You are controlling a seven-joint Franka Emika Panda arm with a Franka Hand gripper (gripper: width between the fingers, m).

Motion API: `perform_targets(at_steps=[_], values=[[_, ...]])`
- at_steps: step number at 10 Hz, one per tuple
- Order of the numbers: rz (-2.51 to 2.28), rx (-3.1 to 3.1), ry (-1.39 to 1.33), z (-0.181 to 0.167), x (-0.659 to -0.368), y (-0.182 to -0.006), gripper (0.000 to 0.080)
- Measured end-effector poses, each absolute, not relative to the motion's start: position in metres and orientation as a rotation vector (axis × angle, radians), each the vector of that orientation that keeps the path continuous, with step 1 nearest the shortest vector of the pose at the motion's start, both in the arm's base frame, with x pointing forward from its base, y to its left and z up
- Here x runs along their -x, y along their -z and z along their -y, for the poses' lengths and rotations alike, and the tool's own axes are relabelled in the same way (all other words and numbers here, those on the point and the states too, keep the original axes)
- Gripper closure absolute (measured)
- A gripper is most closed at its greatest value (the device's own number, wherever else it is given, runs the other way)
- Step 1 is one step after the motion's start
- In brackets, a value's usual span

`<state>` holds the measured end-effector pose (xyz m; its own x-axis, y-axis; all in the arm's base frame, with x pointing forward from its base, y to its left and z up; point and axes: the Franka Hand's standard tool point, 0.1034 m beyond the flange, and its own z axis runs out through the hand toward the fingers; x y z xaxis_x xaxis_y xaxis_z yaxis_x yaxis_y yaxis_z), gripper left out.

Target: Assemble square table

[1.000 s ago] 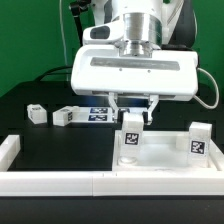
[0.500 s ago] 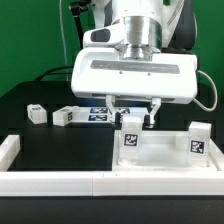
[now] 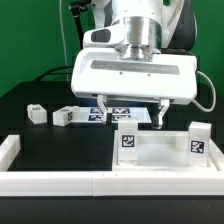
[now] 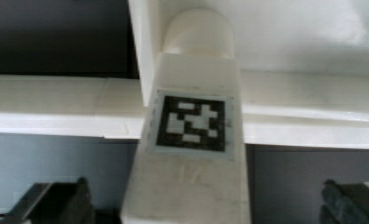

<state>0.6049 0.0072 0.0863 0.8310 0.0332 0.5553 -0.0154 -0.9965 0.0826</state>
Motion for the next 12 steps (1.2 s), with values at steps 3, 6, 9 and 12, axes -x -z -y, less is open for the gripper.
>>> perform_targets(at_steps=[3, 6, 9, 12], values=[[-0.032, -2.923, -0.887, -0.007, -0.605, -0.086, 0.015], [-0.084, -3.017, -0.608, 0.016, -0.603, -0.094, 0.015], [-0.163, -3.133, -0.4, 0.009, -0.615, -0.101, 0.015], [-0.171, -3.137, -0.392, 0.006, -0.615, -0.101, 0.015]])
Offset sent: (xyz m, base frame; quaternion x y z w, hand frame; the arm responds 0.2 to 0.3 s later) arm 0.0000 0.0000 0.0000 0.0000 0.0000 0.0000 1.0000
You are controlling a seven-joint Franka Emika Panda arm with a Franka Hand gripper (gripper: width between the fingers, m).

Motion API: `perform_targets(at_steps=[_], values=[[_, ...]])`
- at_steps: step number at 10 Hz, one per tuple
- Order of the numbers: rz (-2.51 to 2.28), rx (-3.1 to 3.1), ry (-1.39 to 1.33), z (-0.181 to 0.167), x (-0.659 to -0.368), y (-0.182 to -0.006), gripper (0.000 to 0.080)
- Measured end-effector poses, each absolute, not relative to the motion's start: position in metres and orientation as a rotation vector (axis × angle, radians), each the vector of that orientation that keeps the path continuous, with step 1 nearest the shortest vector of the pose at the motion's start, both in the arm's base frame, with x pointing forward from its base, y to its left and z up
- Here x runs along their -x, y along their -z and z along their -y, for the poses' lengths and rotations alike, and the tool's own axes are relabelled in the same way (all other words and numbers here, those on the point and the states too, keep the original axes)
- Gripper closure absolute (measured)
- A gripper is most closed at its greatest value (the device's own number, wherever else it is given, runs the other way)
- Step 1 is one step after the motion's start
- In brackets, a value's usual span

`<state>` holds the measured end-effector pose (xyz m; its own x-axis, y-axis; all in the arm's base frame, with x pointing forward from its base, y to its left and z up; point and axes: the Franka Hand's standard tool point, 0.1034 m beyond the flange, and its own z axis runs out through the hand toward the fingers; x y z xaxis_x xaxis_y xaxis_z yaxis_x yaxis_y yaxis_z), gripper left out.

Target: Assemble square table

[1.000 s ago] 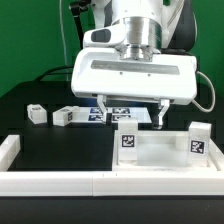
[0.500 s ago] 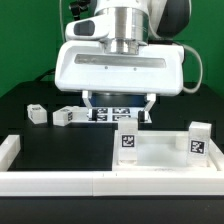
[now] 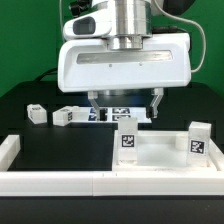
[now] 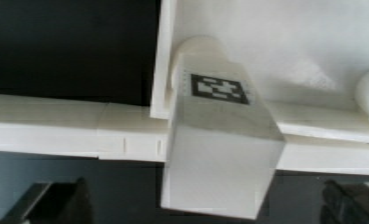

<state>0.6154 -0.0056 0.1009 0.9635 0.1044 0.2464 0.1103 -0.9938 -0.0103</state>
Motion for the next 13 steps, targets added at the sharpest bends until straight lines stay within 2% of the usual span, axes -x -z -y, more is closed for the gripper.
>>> perform_targets(at_steps=[2, 5, 8, 10, 11, 13], values=[[0.165, 3.089, 0.38, 0.005, -0.615, -0.1, 0.015], [-0.078, 3.019, 0.163, 0.0, -0.613, -0.088, 0.015], [-0.063, 3.023, 0.169, 0.0, -0.613, -0.087, 0.015], [-0.064, 3.023, 0.169, 0.0, -0.613, -0.087, 0.0412], [-0.064, 3.023, 0.169, 0.0, -0.613, -0.087, 0.051], [-0.064, 3.023, 0.168, 0.0, -0.613, -0.087, 0.0509]])
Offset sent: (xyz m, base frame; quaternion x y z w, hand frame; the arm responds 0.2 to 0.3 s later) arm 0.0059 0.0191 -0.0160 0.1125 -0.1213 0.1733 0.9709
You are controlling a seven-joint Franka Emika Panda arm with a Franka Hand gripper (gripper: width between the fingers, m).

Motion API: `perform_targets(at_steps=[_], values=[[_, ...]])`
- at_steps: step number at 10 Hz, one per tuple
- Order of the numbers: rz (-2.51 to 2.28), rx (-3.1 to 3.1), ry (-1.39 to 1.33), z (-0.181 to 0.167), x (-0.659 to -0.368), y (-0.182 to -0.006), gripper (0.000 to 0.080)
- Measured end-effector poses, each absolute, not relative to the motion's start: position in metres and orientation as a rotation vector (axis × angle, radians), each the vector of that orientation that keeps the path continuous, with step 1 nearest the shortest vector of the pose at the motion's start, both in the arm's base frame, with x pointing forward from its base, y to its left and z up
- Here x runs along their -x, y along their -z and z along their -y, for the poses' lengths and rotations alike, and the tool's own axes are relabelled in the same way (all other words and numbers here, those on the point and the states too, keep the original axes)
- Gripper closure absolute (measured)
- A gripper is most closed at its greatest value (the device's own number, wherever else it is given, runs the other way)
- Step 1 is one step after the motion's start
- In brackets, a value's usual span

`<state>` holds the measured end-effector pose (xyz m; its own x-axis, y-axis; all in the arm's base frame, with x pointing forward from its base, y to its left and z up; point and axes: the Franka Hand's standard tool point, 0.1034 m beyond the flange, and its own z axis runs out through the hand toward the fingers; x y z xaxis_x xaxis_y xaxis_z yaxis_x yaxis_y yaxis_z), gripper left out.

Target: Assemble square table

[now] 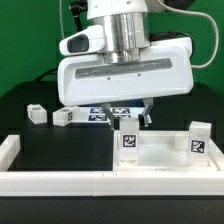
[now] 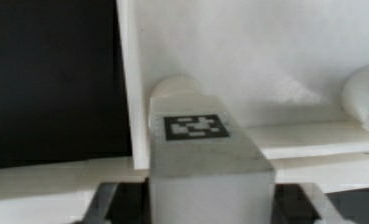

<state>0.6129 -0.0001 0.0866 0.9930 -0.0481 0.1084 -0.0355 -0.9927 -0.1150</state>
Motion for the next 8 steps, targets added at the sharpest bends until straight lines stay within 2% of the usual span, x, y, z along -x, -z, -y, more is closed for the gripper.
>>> perform_targets(at_steps=[2, 6, 8], values=[[-0.118, 3.019, 0.171, -0.0001, -0.6134, -0.0863, 0.0509], [-0.973, 2.804, 0.192, 0.0001, -0.6215, -0.0852, 0.0507], [-1.13, 2.724, 0.19, -0.0001, -0.6221, -0.0855, 0.0506]])
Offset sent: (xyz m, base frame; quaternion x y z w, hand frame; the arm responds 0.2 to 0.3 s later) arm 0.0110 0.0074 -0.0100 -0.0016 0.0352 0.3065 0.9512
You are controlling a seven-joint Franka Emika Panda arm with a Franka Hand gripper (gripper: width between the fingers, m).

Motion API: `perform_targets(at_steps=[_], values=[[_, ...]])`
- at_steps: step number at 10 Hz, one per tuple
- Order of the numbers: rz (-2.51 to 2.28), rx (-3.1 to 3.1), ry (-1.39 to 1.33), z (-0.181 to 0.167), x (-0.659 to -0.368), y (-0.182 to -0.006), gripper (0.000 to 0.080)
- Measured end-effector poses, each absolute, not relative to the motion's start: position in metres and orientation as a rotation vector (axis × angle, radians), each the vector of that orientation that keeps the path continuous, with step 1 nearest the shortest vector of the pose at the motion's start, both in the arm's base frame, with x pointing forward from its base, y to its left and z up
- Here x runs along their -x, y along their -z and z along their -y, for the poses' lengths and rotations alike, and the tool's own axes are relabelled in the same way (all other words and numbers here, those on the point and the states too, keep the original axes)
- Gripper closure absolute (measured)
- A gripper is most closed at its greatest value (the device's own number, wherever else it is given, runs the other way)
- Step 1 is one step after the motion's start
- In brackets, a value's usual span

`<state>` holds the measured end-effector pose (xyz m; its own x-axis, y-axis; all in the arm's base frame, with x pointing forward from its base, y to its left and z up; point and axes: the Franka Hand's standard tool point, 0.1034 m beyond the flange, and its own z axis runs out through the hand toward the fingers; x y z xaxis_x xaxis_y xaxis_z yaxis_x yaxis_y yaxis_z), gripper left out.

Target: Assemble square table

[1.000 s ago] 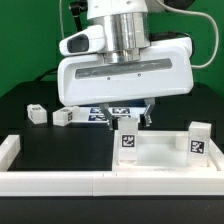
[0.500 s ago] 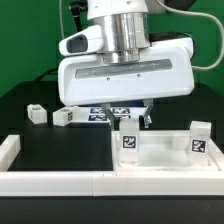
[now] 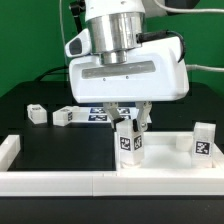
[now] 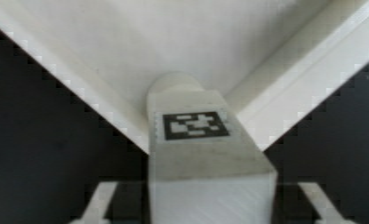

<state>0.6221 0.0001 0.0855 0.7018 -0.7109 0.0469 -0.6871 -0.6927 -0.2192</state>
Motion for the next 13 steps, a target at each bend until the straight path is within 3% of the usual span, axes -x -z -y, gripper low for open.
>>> perform_targets(at_steps=[6, 8, 9, 10, 11, 13], values=[[-1.73, 2.332, 0.095, 0.001, -0.621, -0.085, 0.0506], [-1.593, 2.433, 0.118, 0.0, -0.622, -0.084, 0.026], [-1.417, 2.548, 0.147, -0.003, -0.623, -0.085, 0.026], [-1.142, 2.715, 0.169, -0.008, -0.624, -0.087, 0.0173], [-0.748, 2.909, 0.173, -0.019, -0.624, -0.088, 0.0157], [-0.548, 2.961, 0.194, -0.017, -0.624, -0.088, 0.0151]])
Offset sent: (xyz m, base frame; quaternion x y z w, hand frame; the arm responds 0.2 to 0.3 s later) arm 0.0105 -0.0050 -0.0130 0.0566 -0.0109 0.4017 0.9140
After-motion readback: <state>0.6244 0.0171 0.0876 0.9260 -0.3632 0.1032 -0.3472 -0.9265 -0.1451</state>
